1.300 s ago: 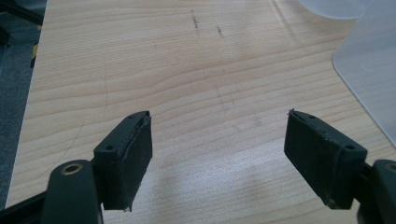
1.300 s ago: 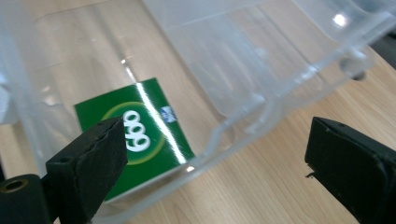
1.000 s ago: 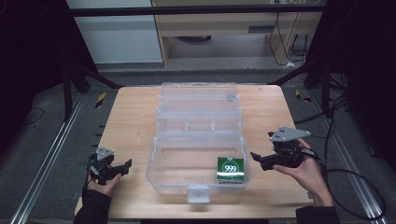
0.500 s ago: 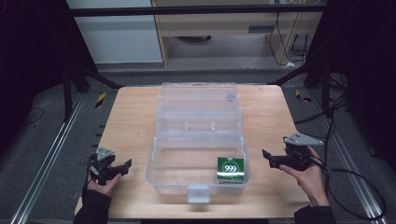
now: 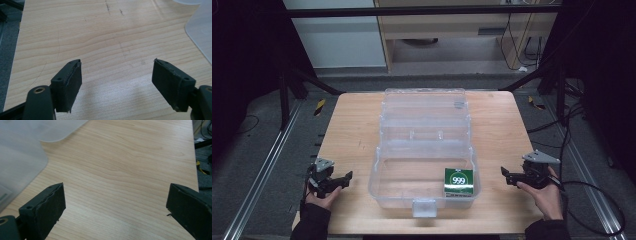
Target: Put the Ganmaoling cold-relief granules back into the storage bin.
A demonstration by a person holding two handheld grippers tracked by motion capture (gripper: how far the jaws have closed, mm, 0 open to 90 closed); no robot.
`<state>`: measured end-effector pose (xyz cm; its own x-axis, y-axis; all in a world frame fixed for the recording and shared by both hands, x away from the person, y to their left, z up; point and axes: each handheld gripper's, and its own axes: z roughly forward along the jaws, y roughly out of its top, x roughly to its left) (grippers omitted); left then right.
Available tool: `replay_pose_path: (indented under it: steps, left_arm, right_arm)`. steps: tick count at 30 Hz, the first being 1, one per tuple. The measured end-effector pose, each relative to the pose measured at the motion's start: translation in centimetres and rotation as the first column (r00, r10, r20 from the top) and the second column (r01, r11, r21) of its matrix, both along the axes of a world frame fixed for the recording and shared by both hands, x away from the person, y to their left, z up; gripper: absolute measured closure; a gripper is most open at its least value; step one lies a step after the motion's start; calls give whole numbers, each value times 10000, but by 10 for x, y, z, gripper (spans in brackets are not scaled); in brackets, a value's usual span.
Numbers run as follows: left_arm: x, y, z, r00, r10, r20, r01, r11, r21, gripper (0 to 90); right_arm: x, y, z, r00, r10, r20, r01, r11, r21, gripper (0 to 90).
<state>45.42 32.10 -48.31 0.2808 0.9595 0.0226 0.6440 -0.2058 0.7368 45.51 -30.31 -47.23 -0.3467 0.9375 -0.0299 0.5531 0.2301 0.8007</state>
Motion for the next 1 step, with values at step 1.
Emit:
replay_pose_path:
  steps: [1]
  left_arm:
    - [0, 0, 0, 10000, 7, -3, -7, 10000, 17, 227]
  right_arm:
    - [0, -2, -2, 10000, -84, 7, 84, 10000, -40, 28]
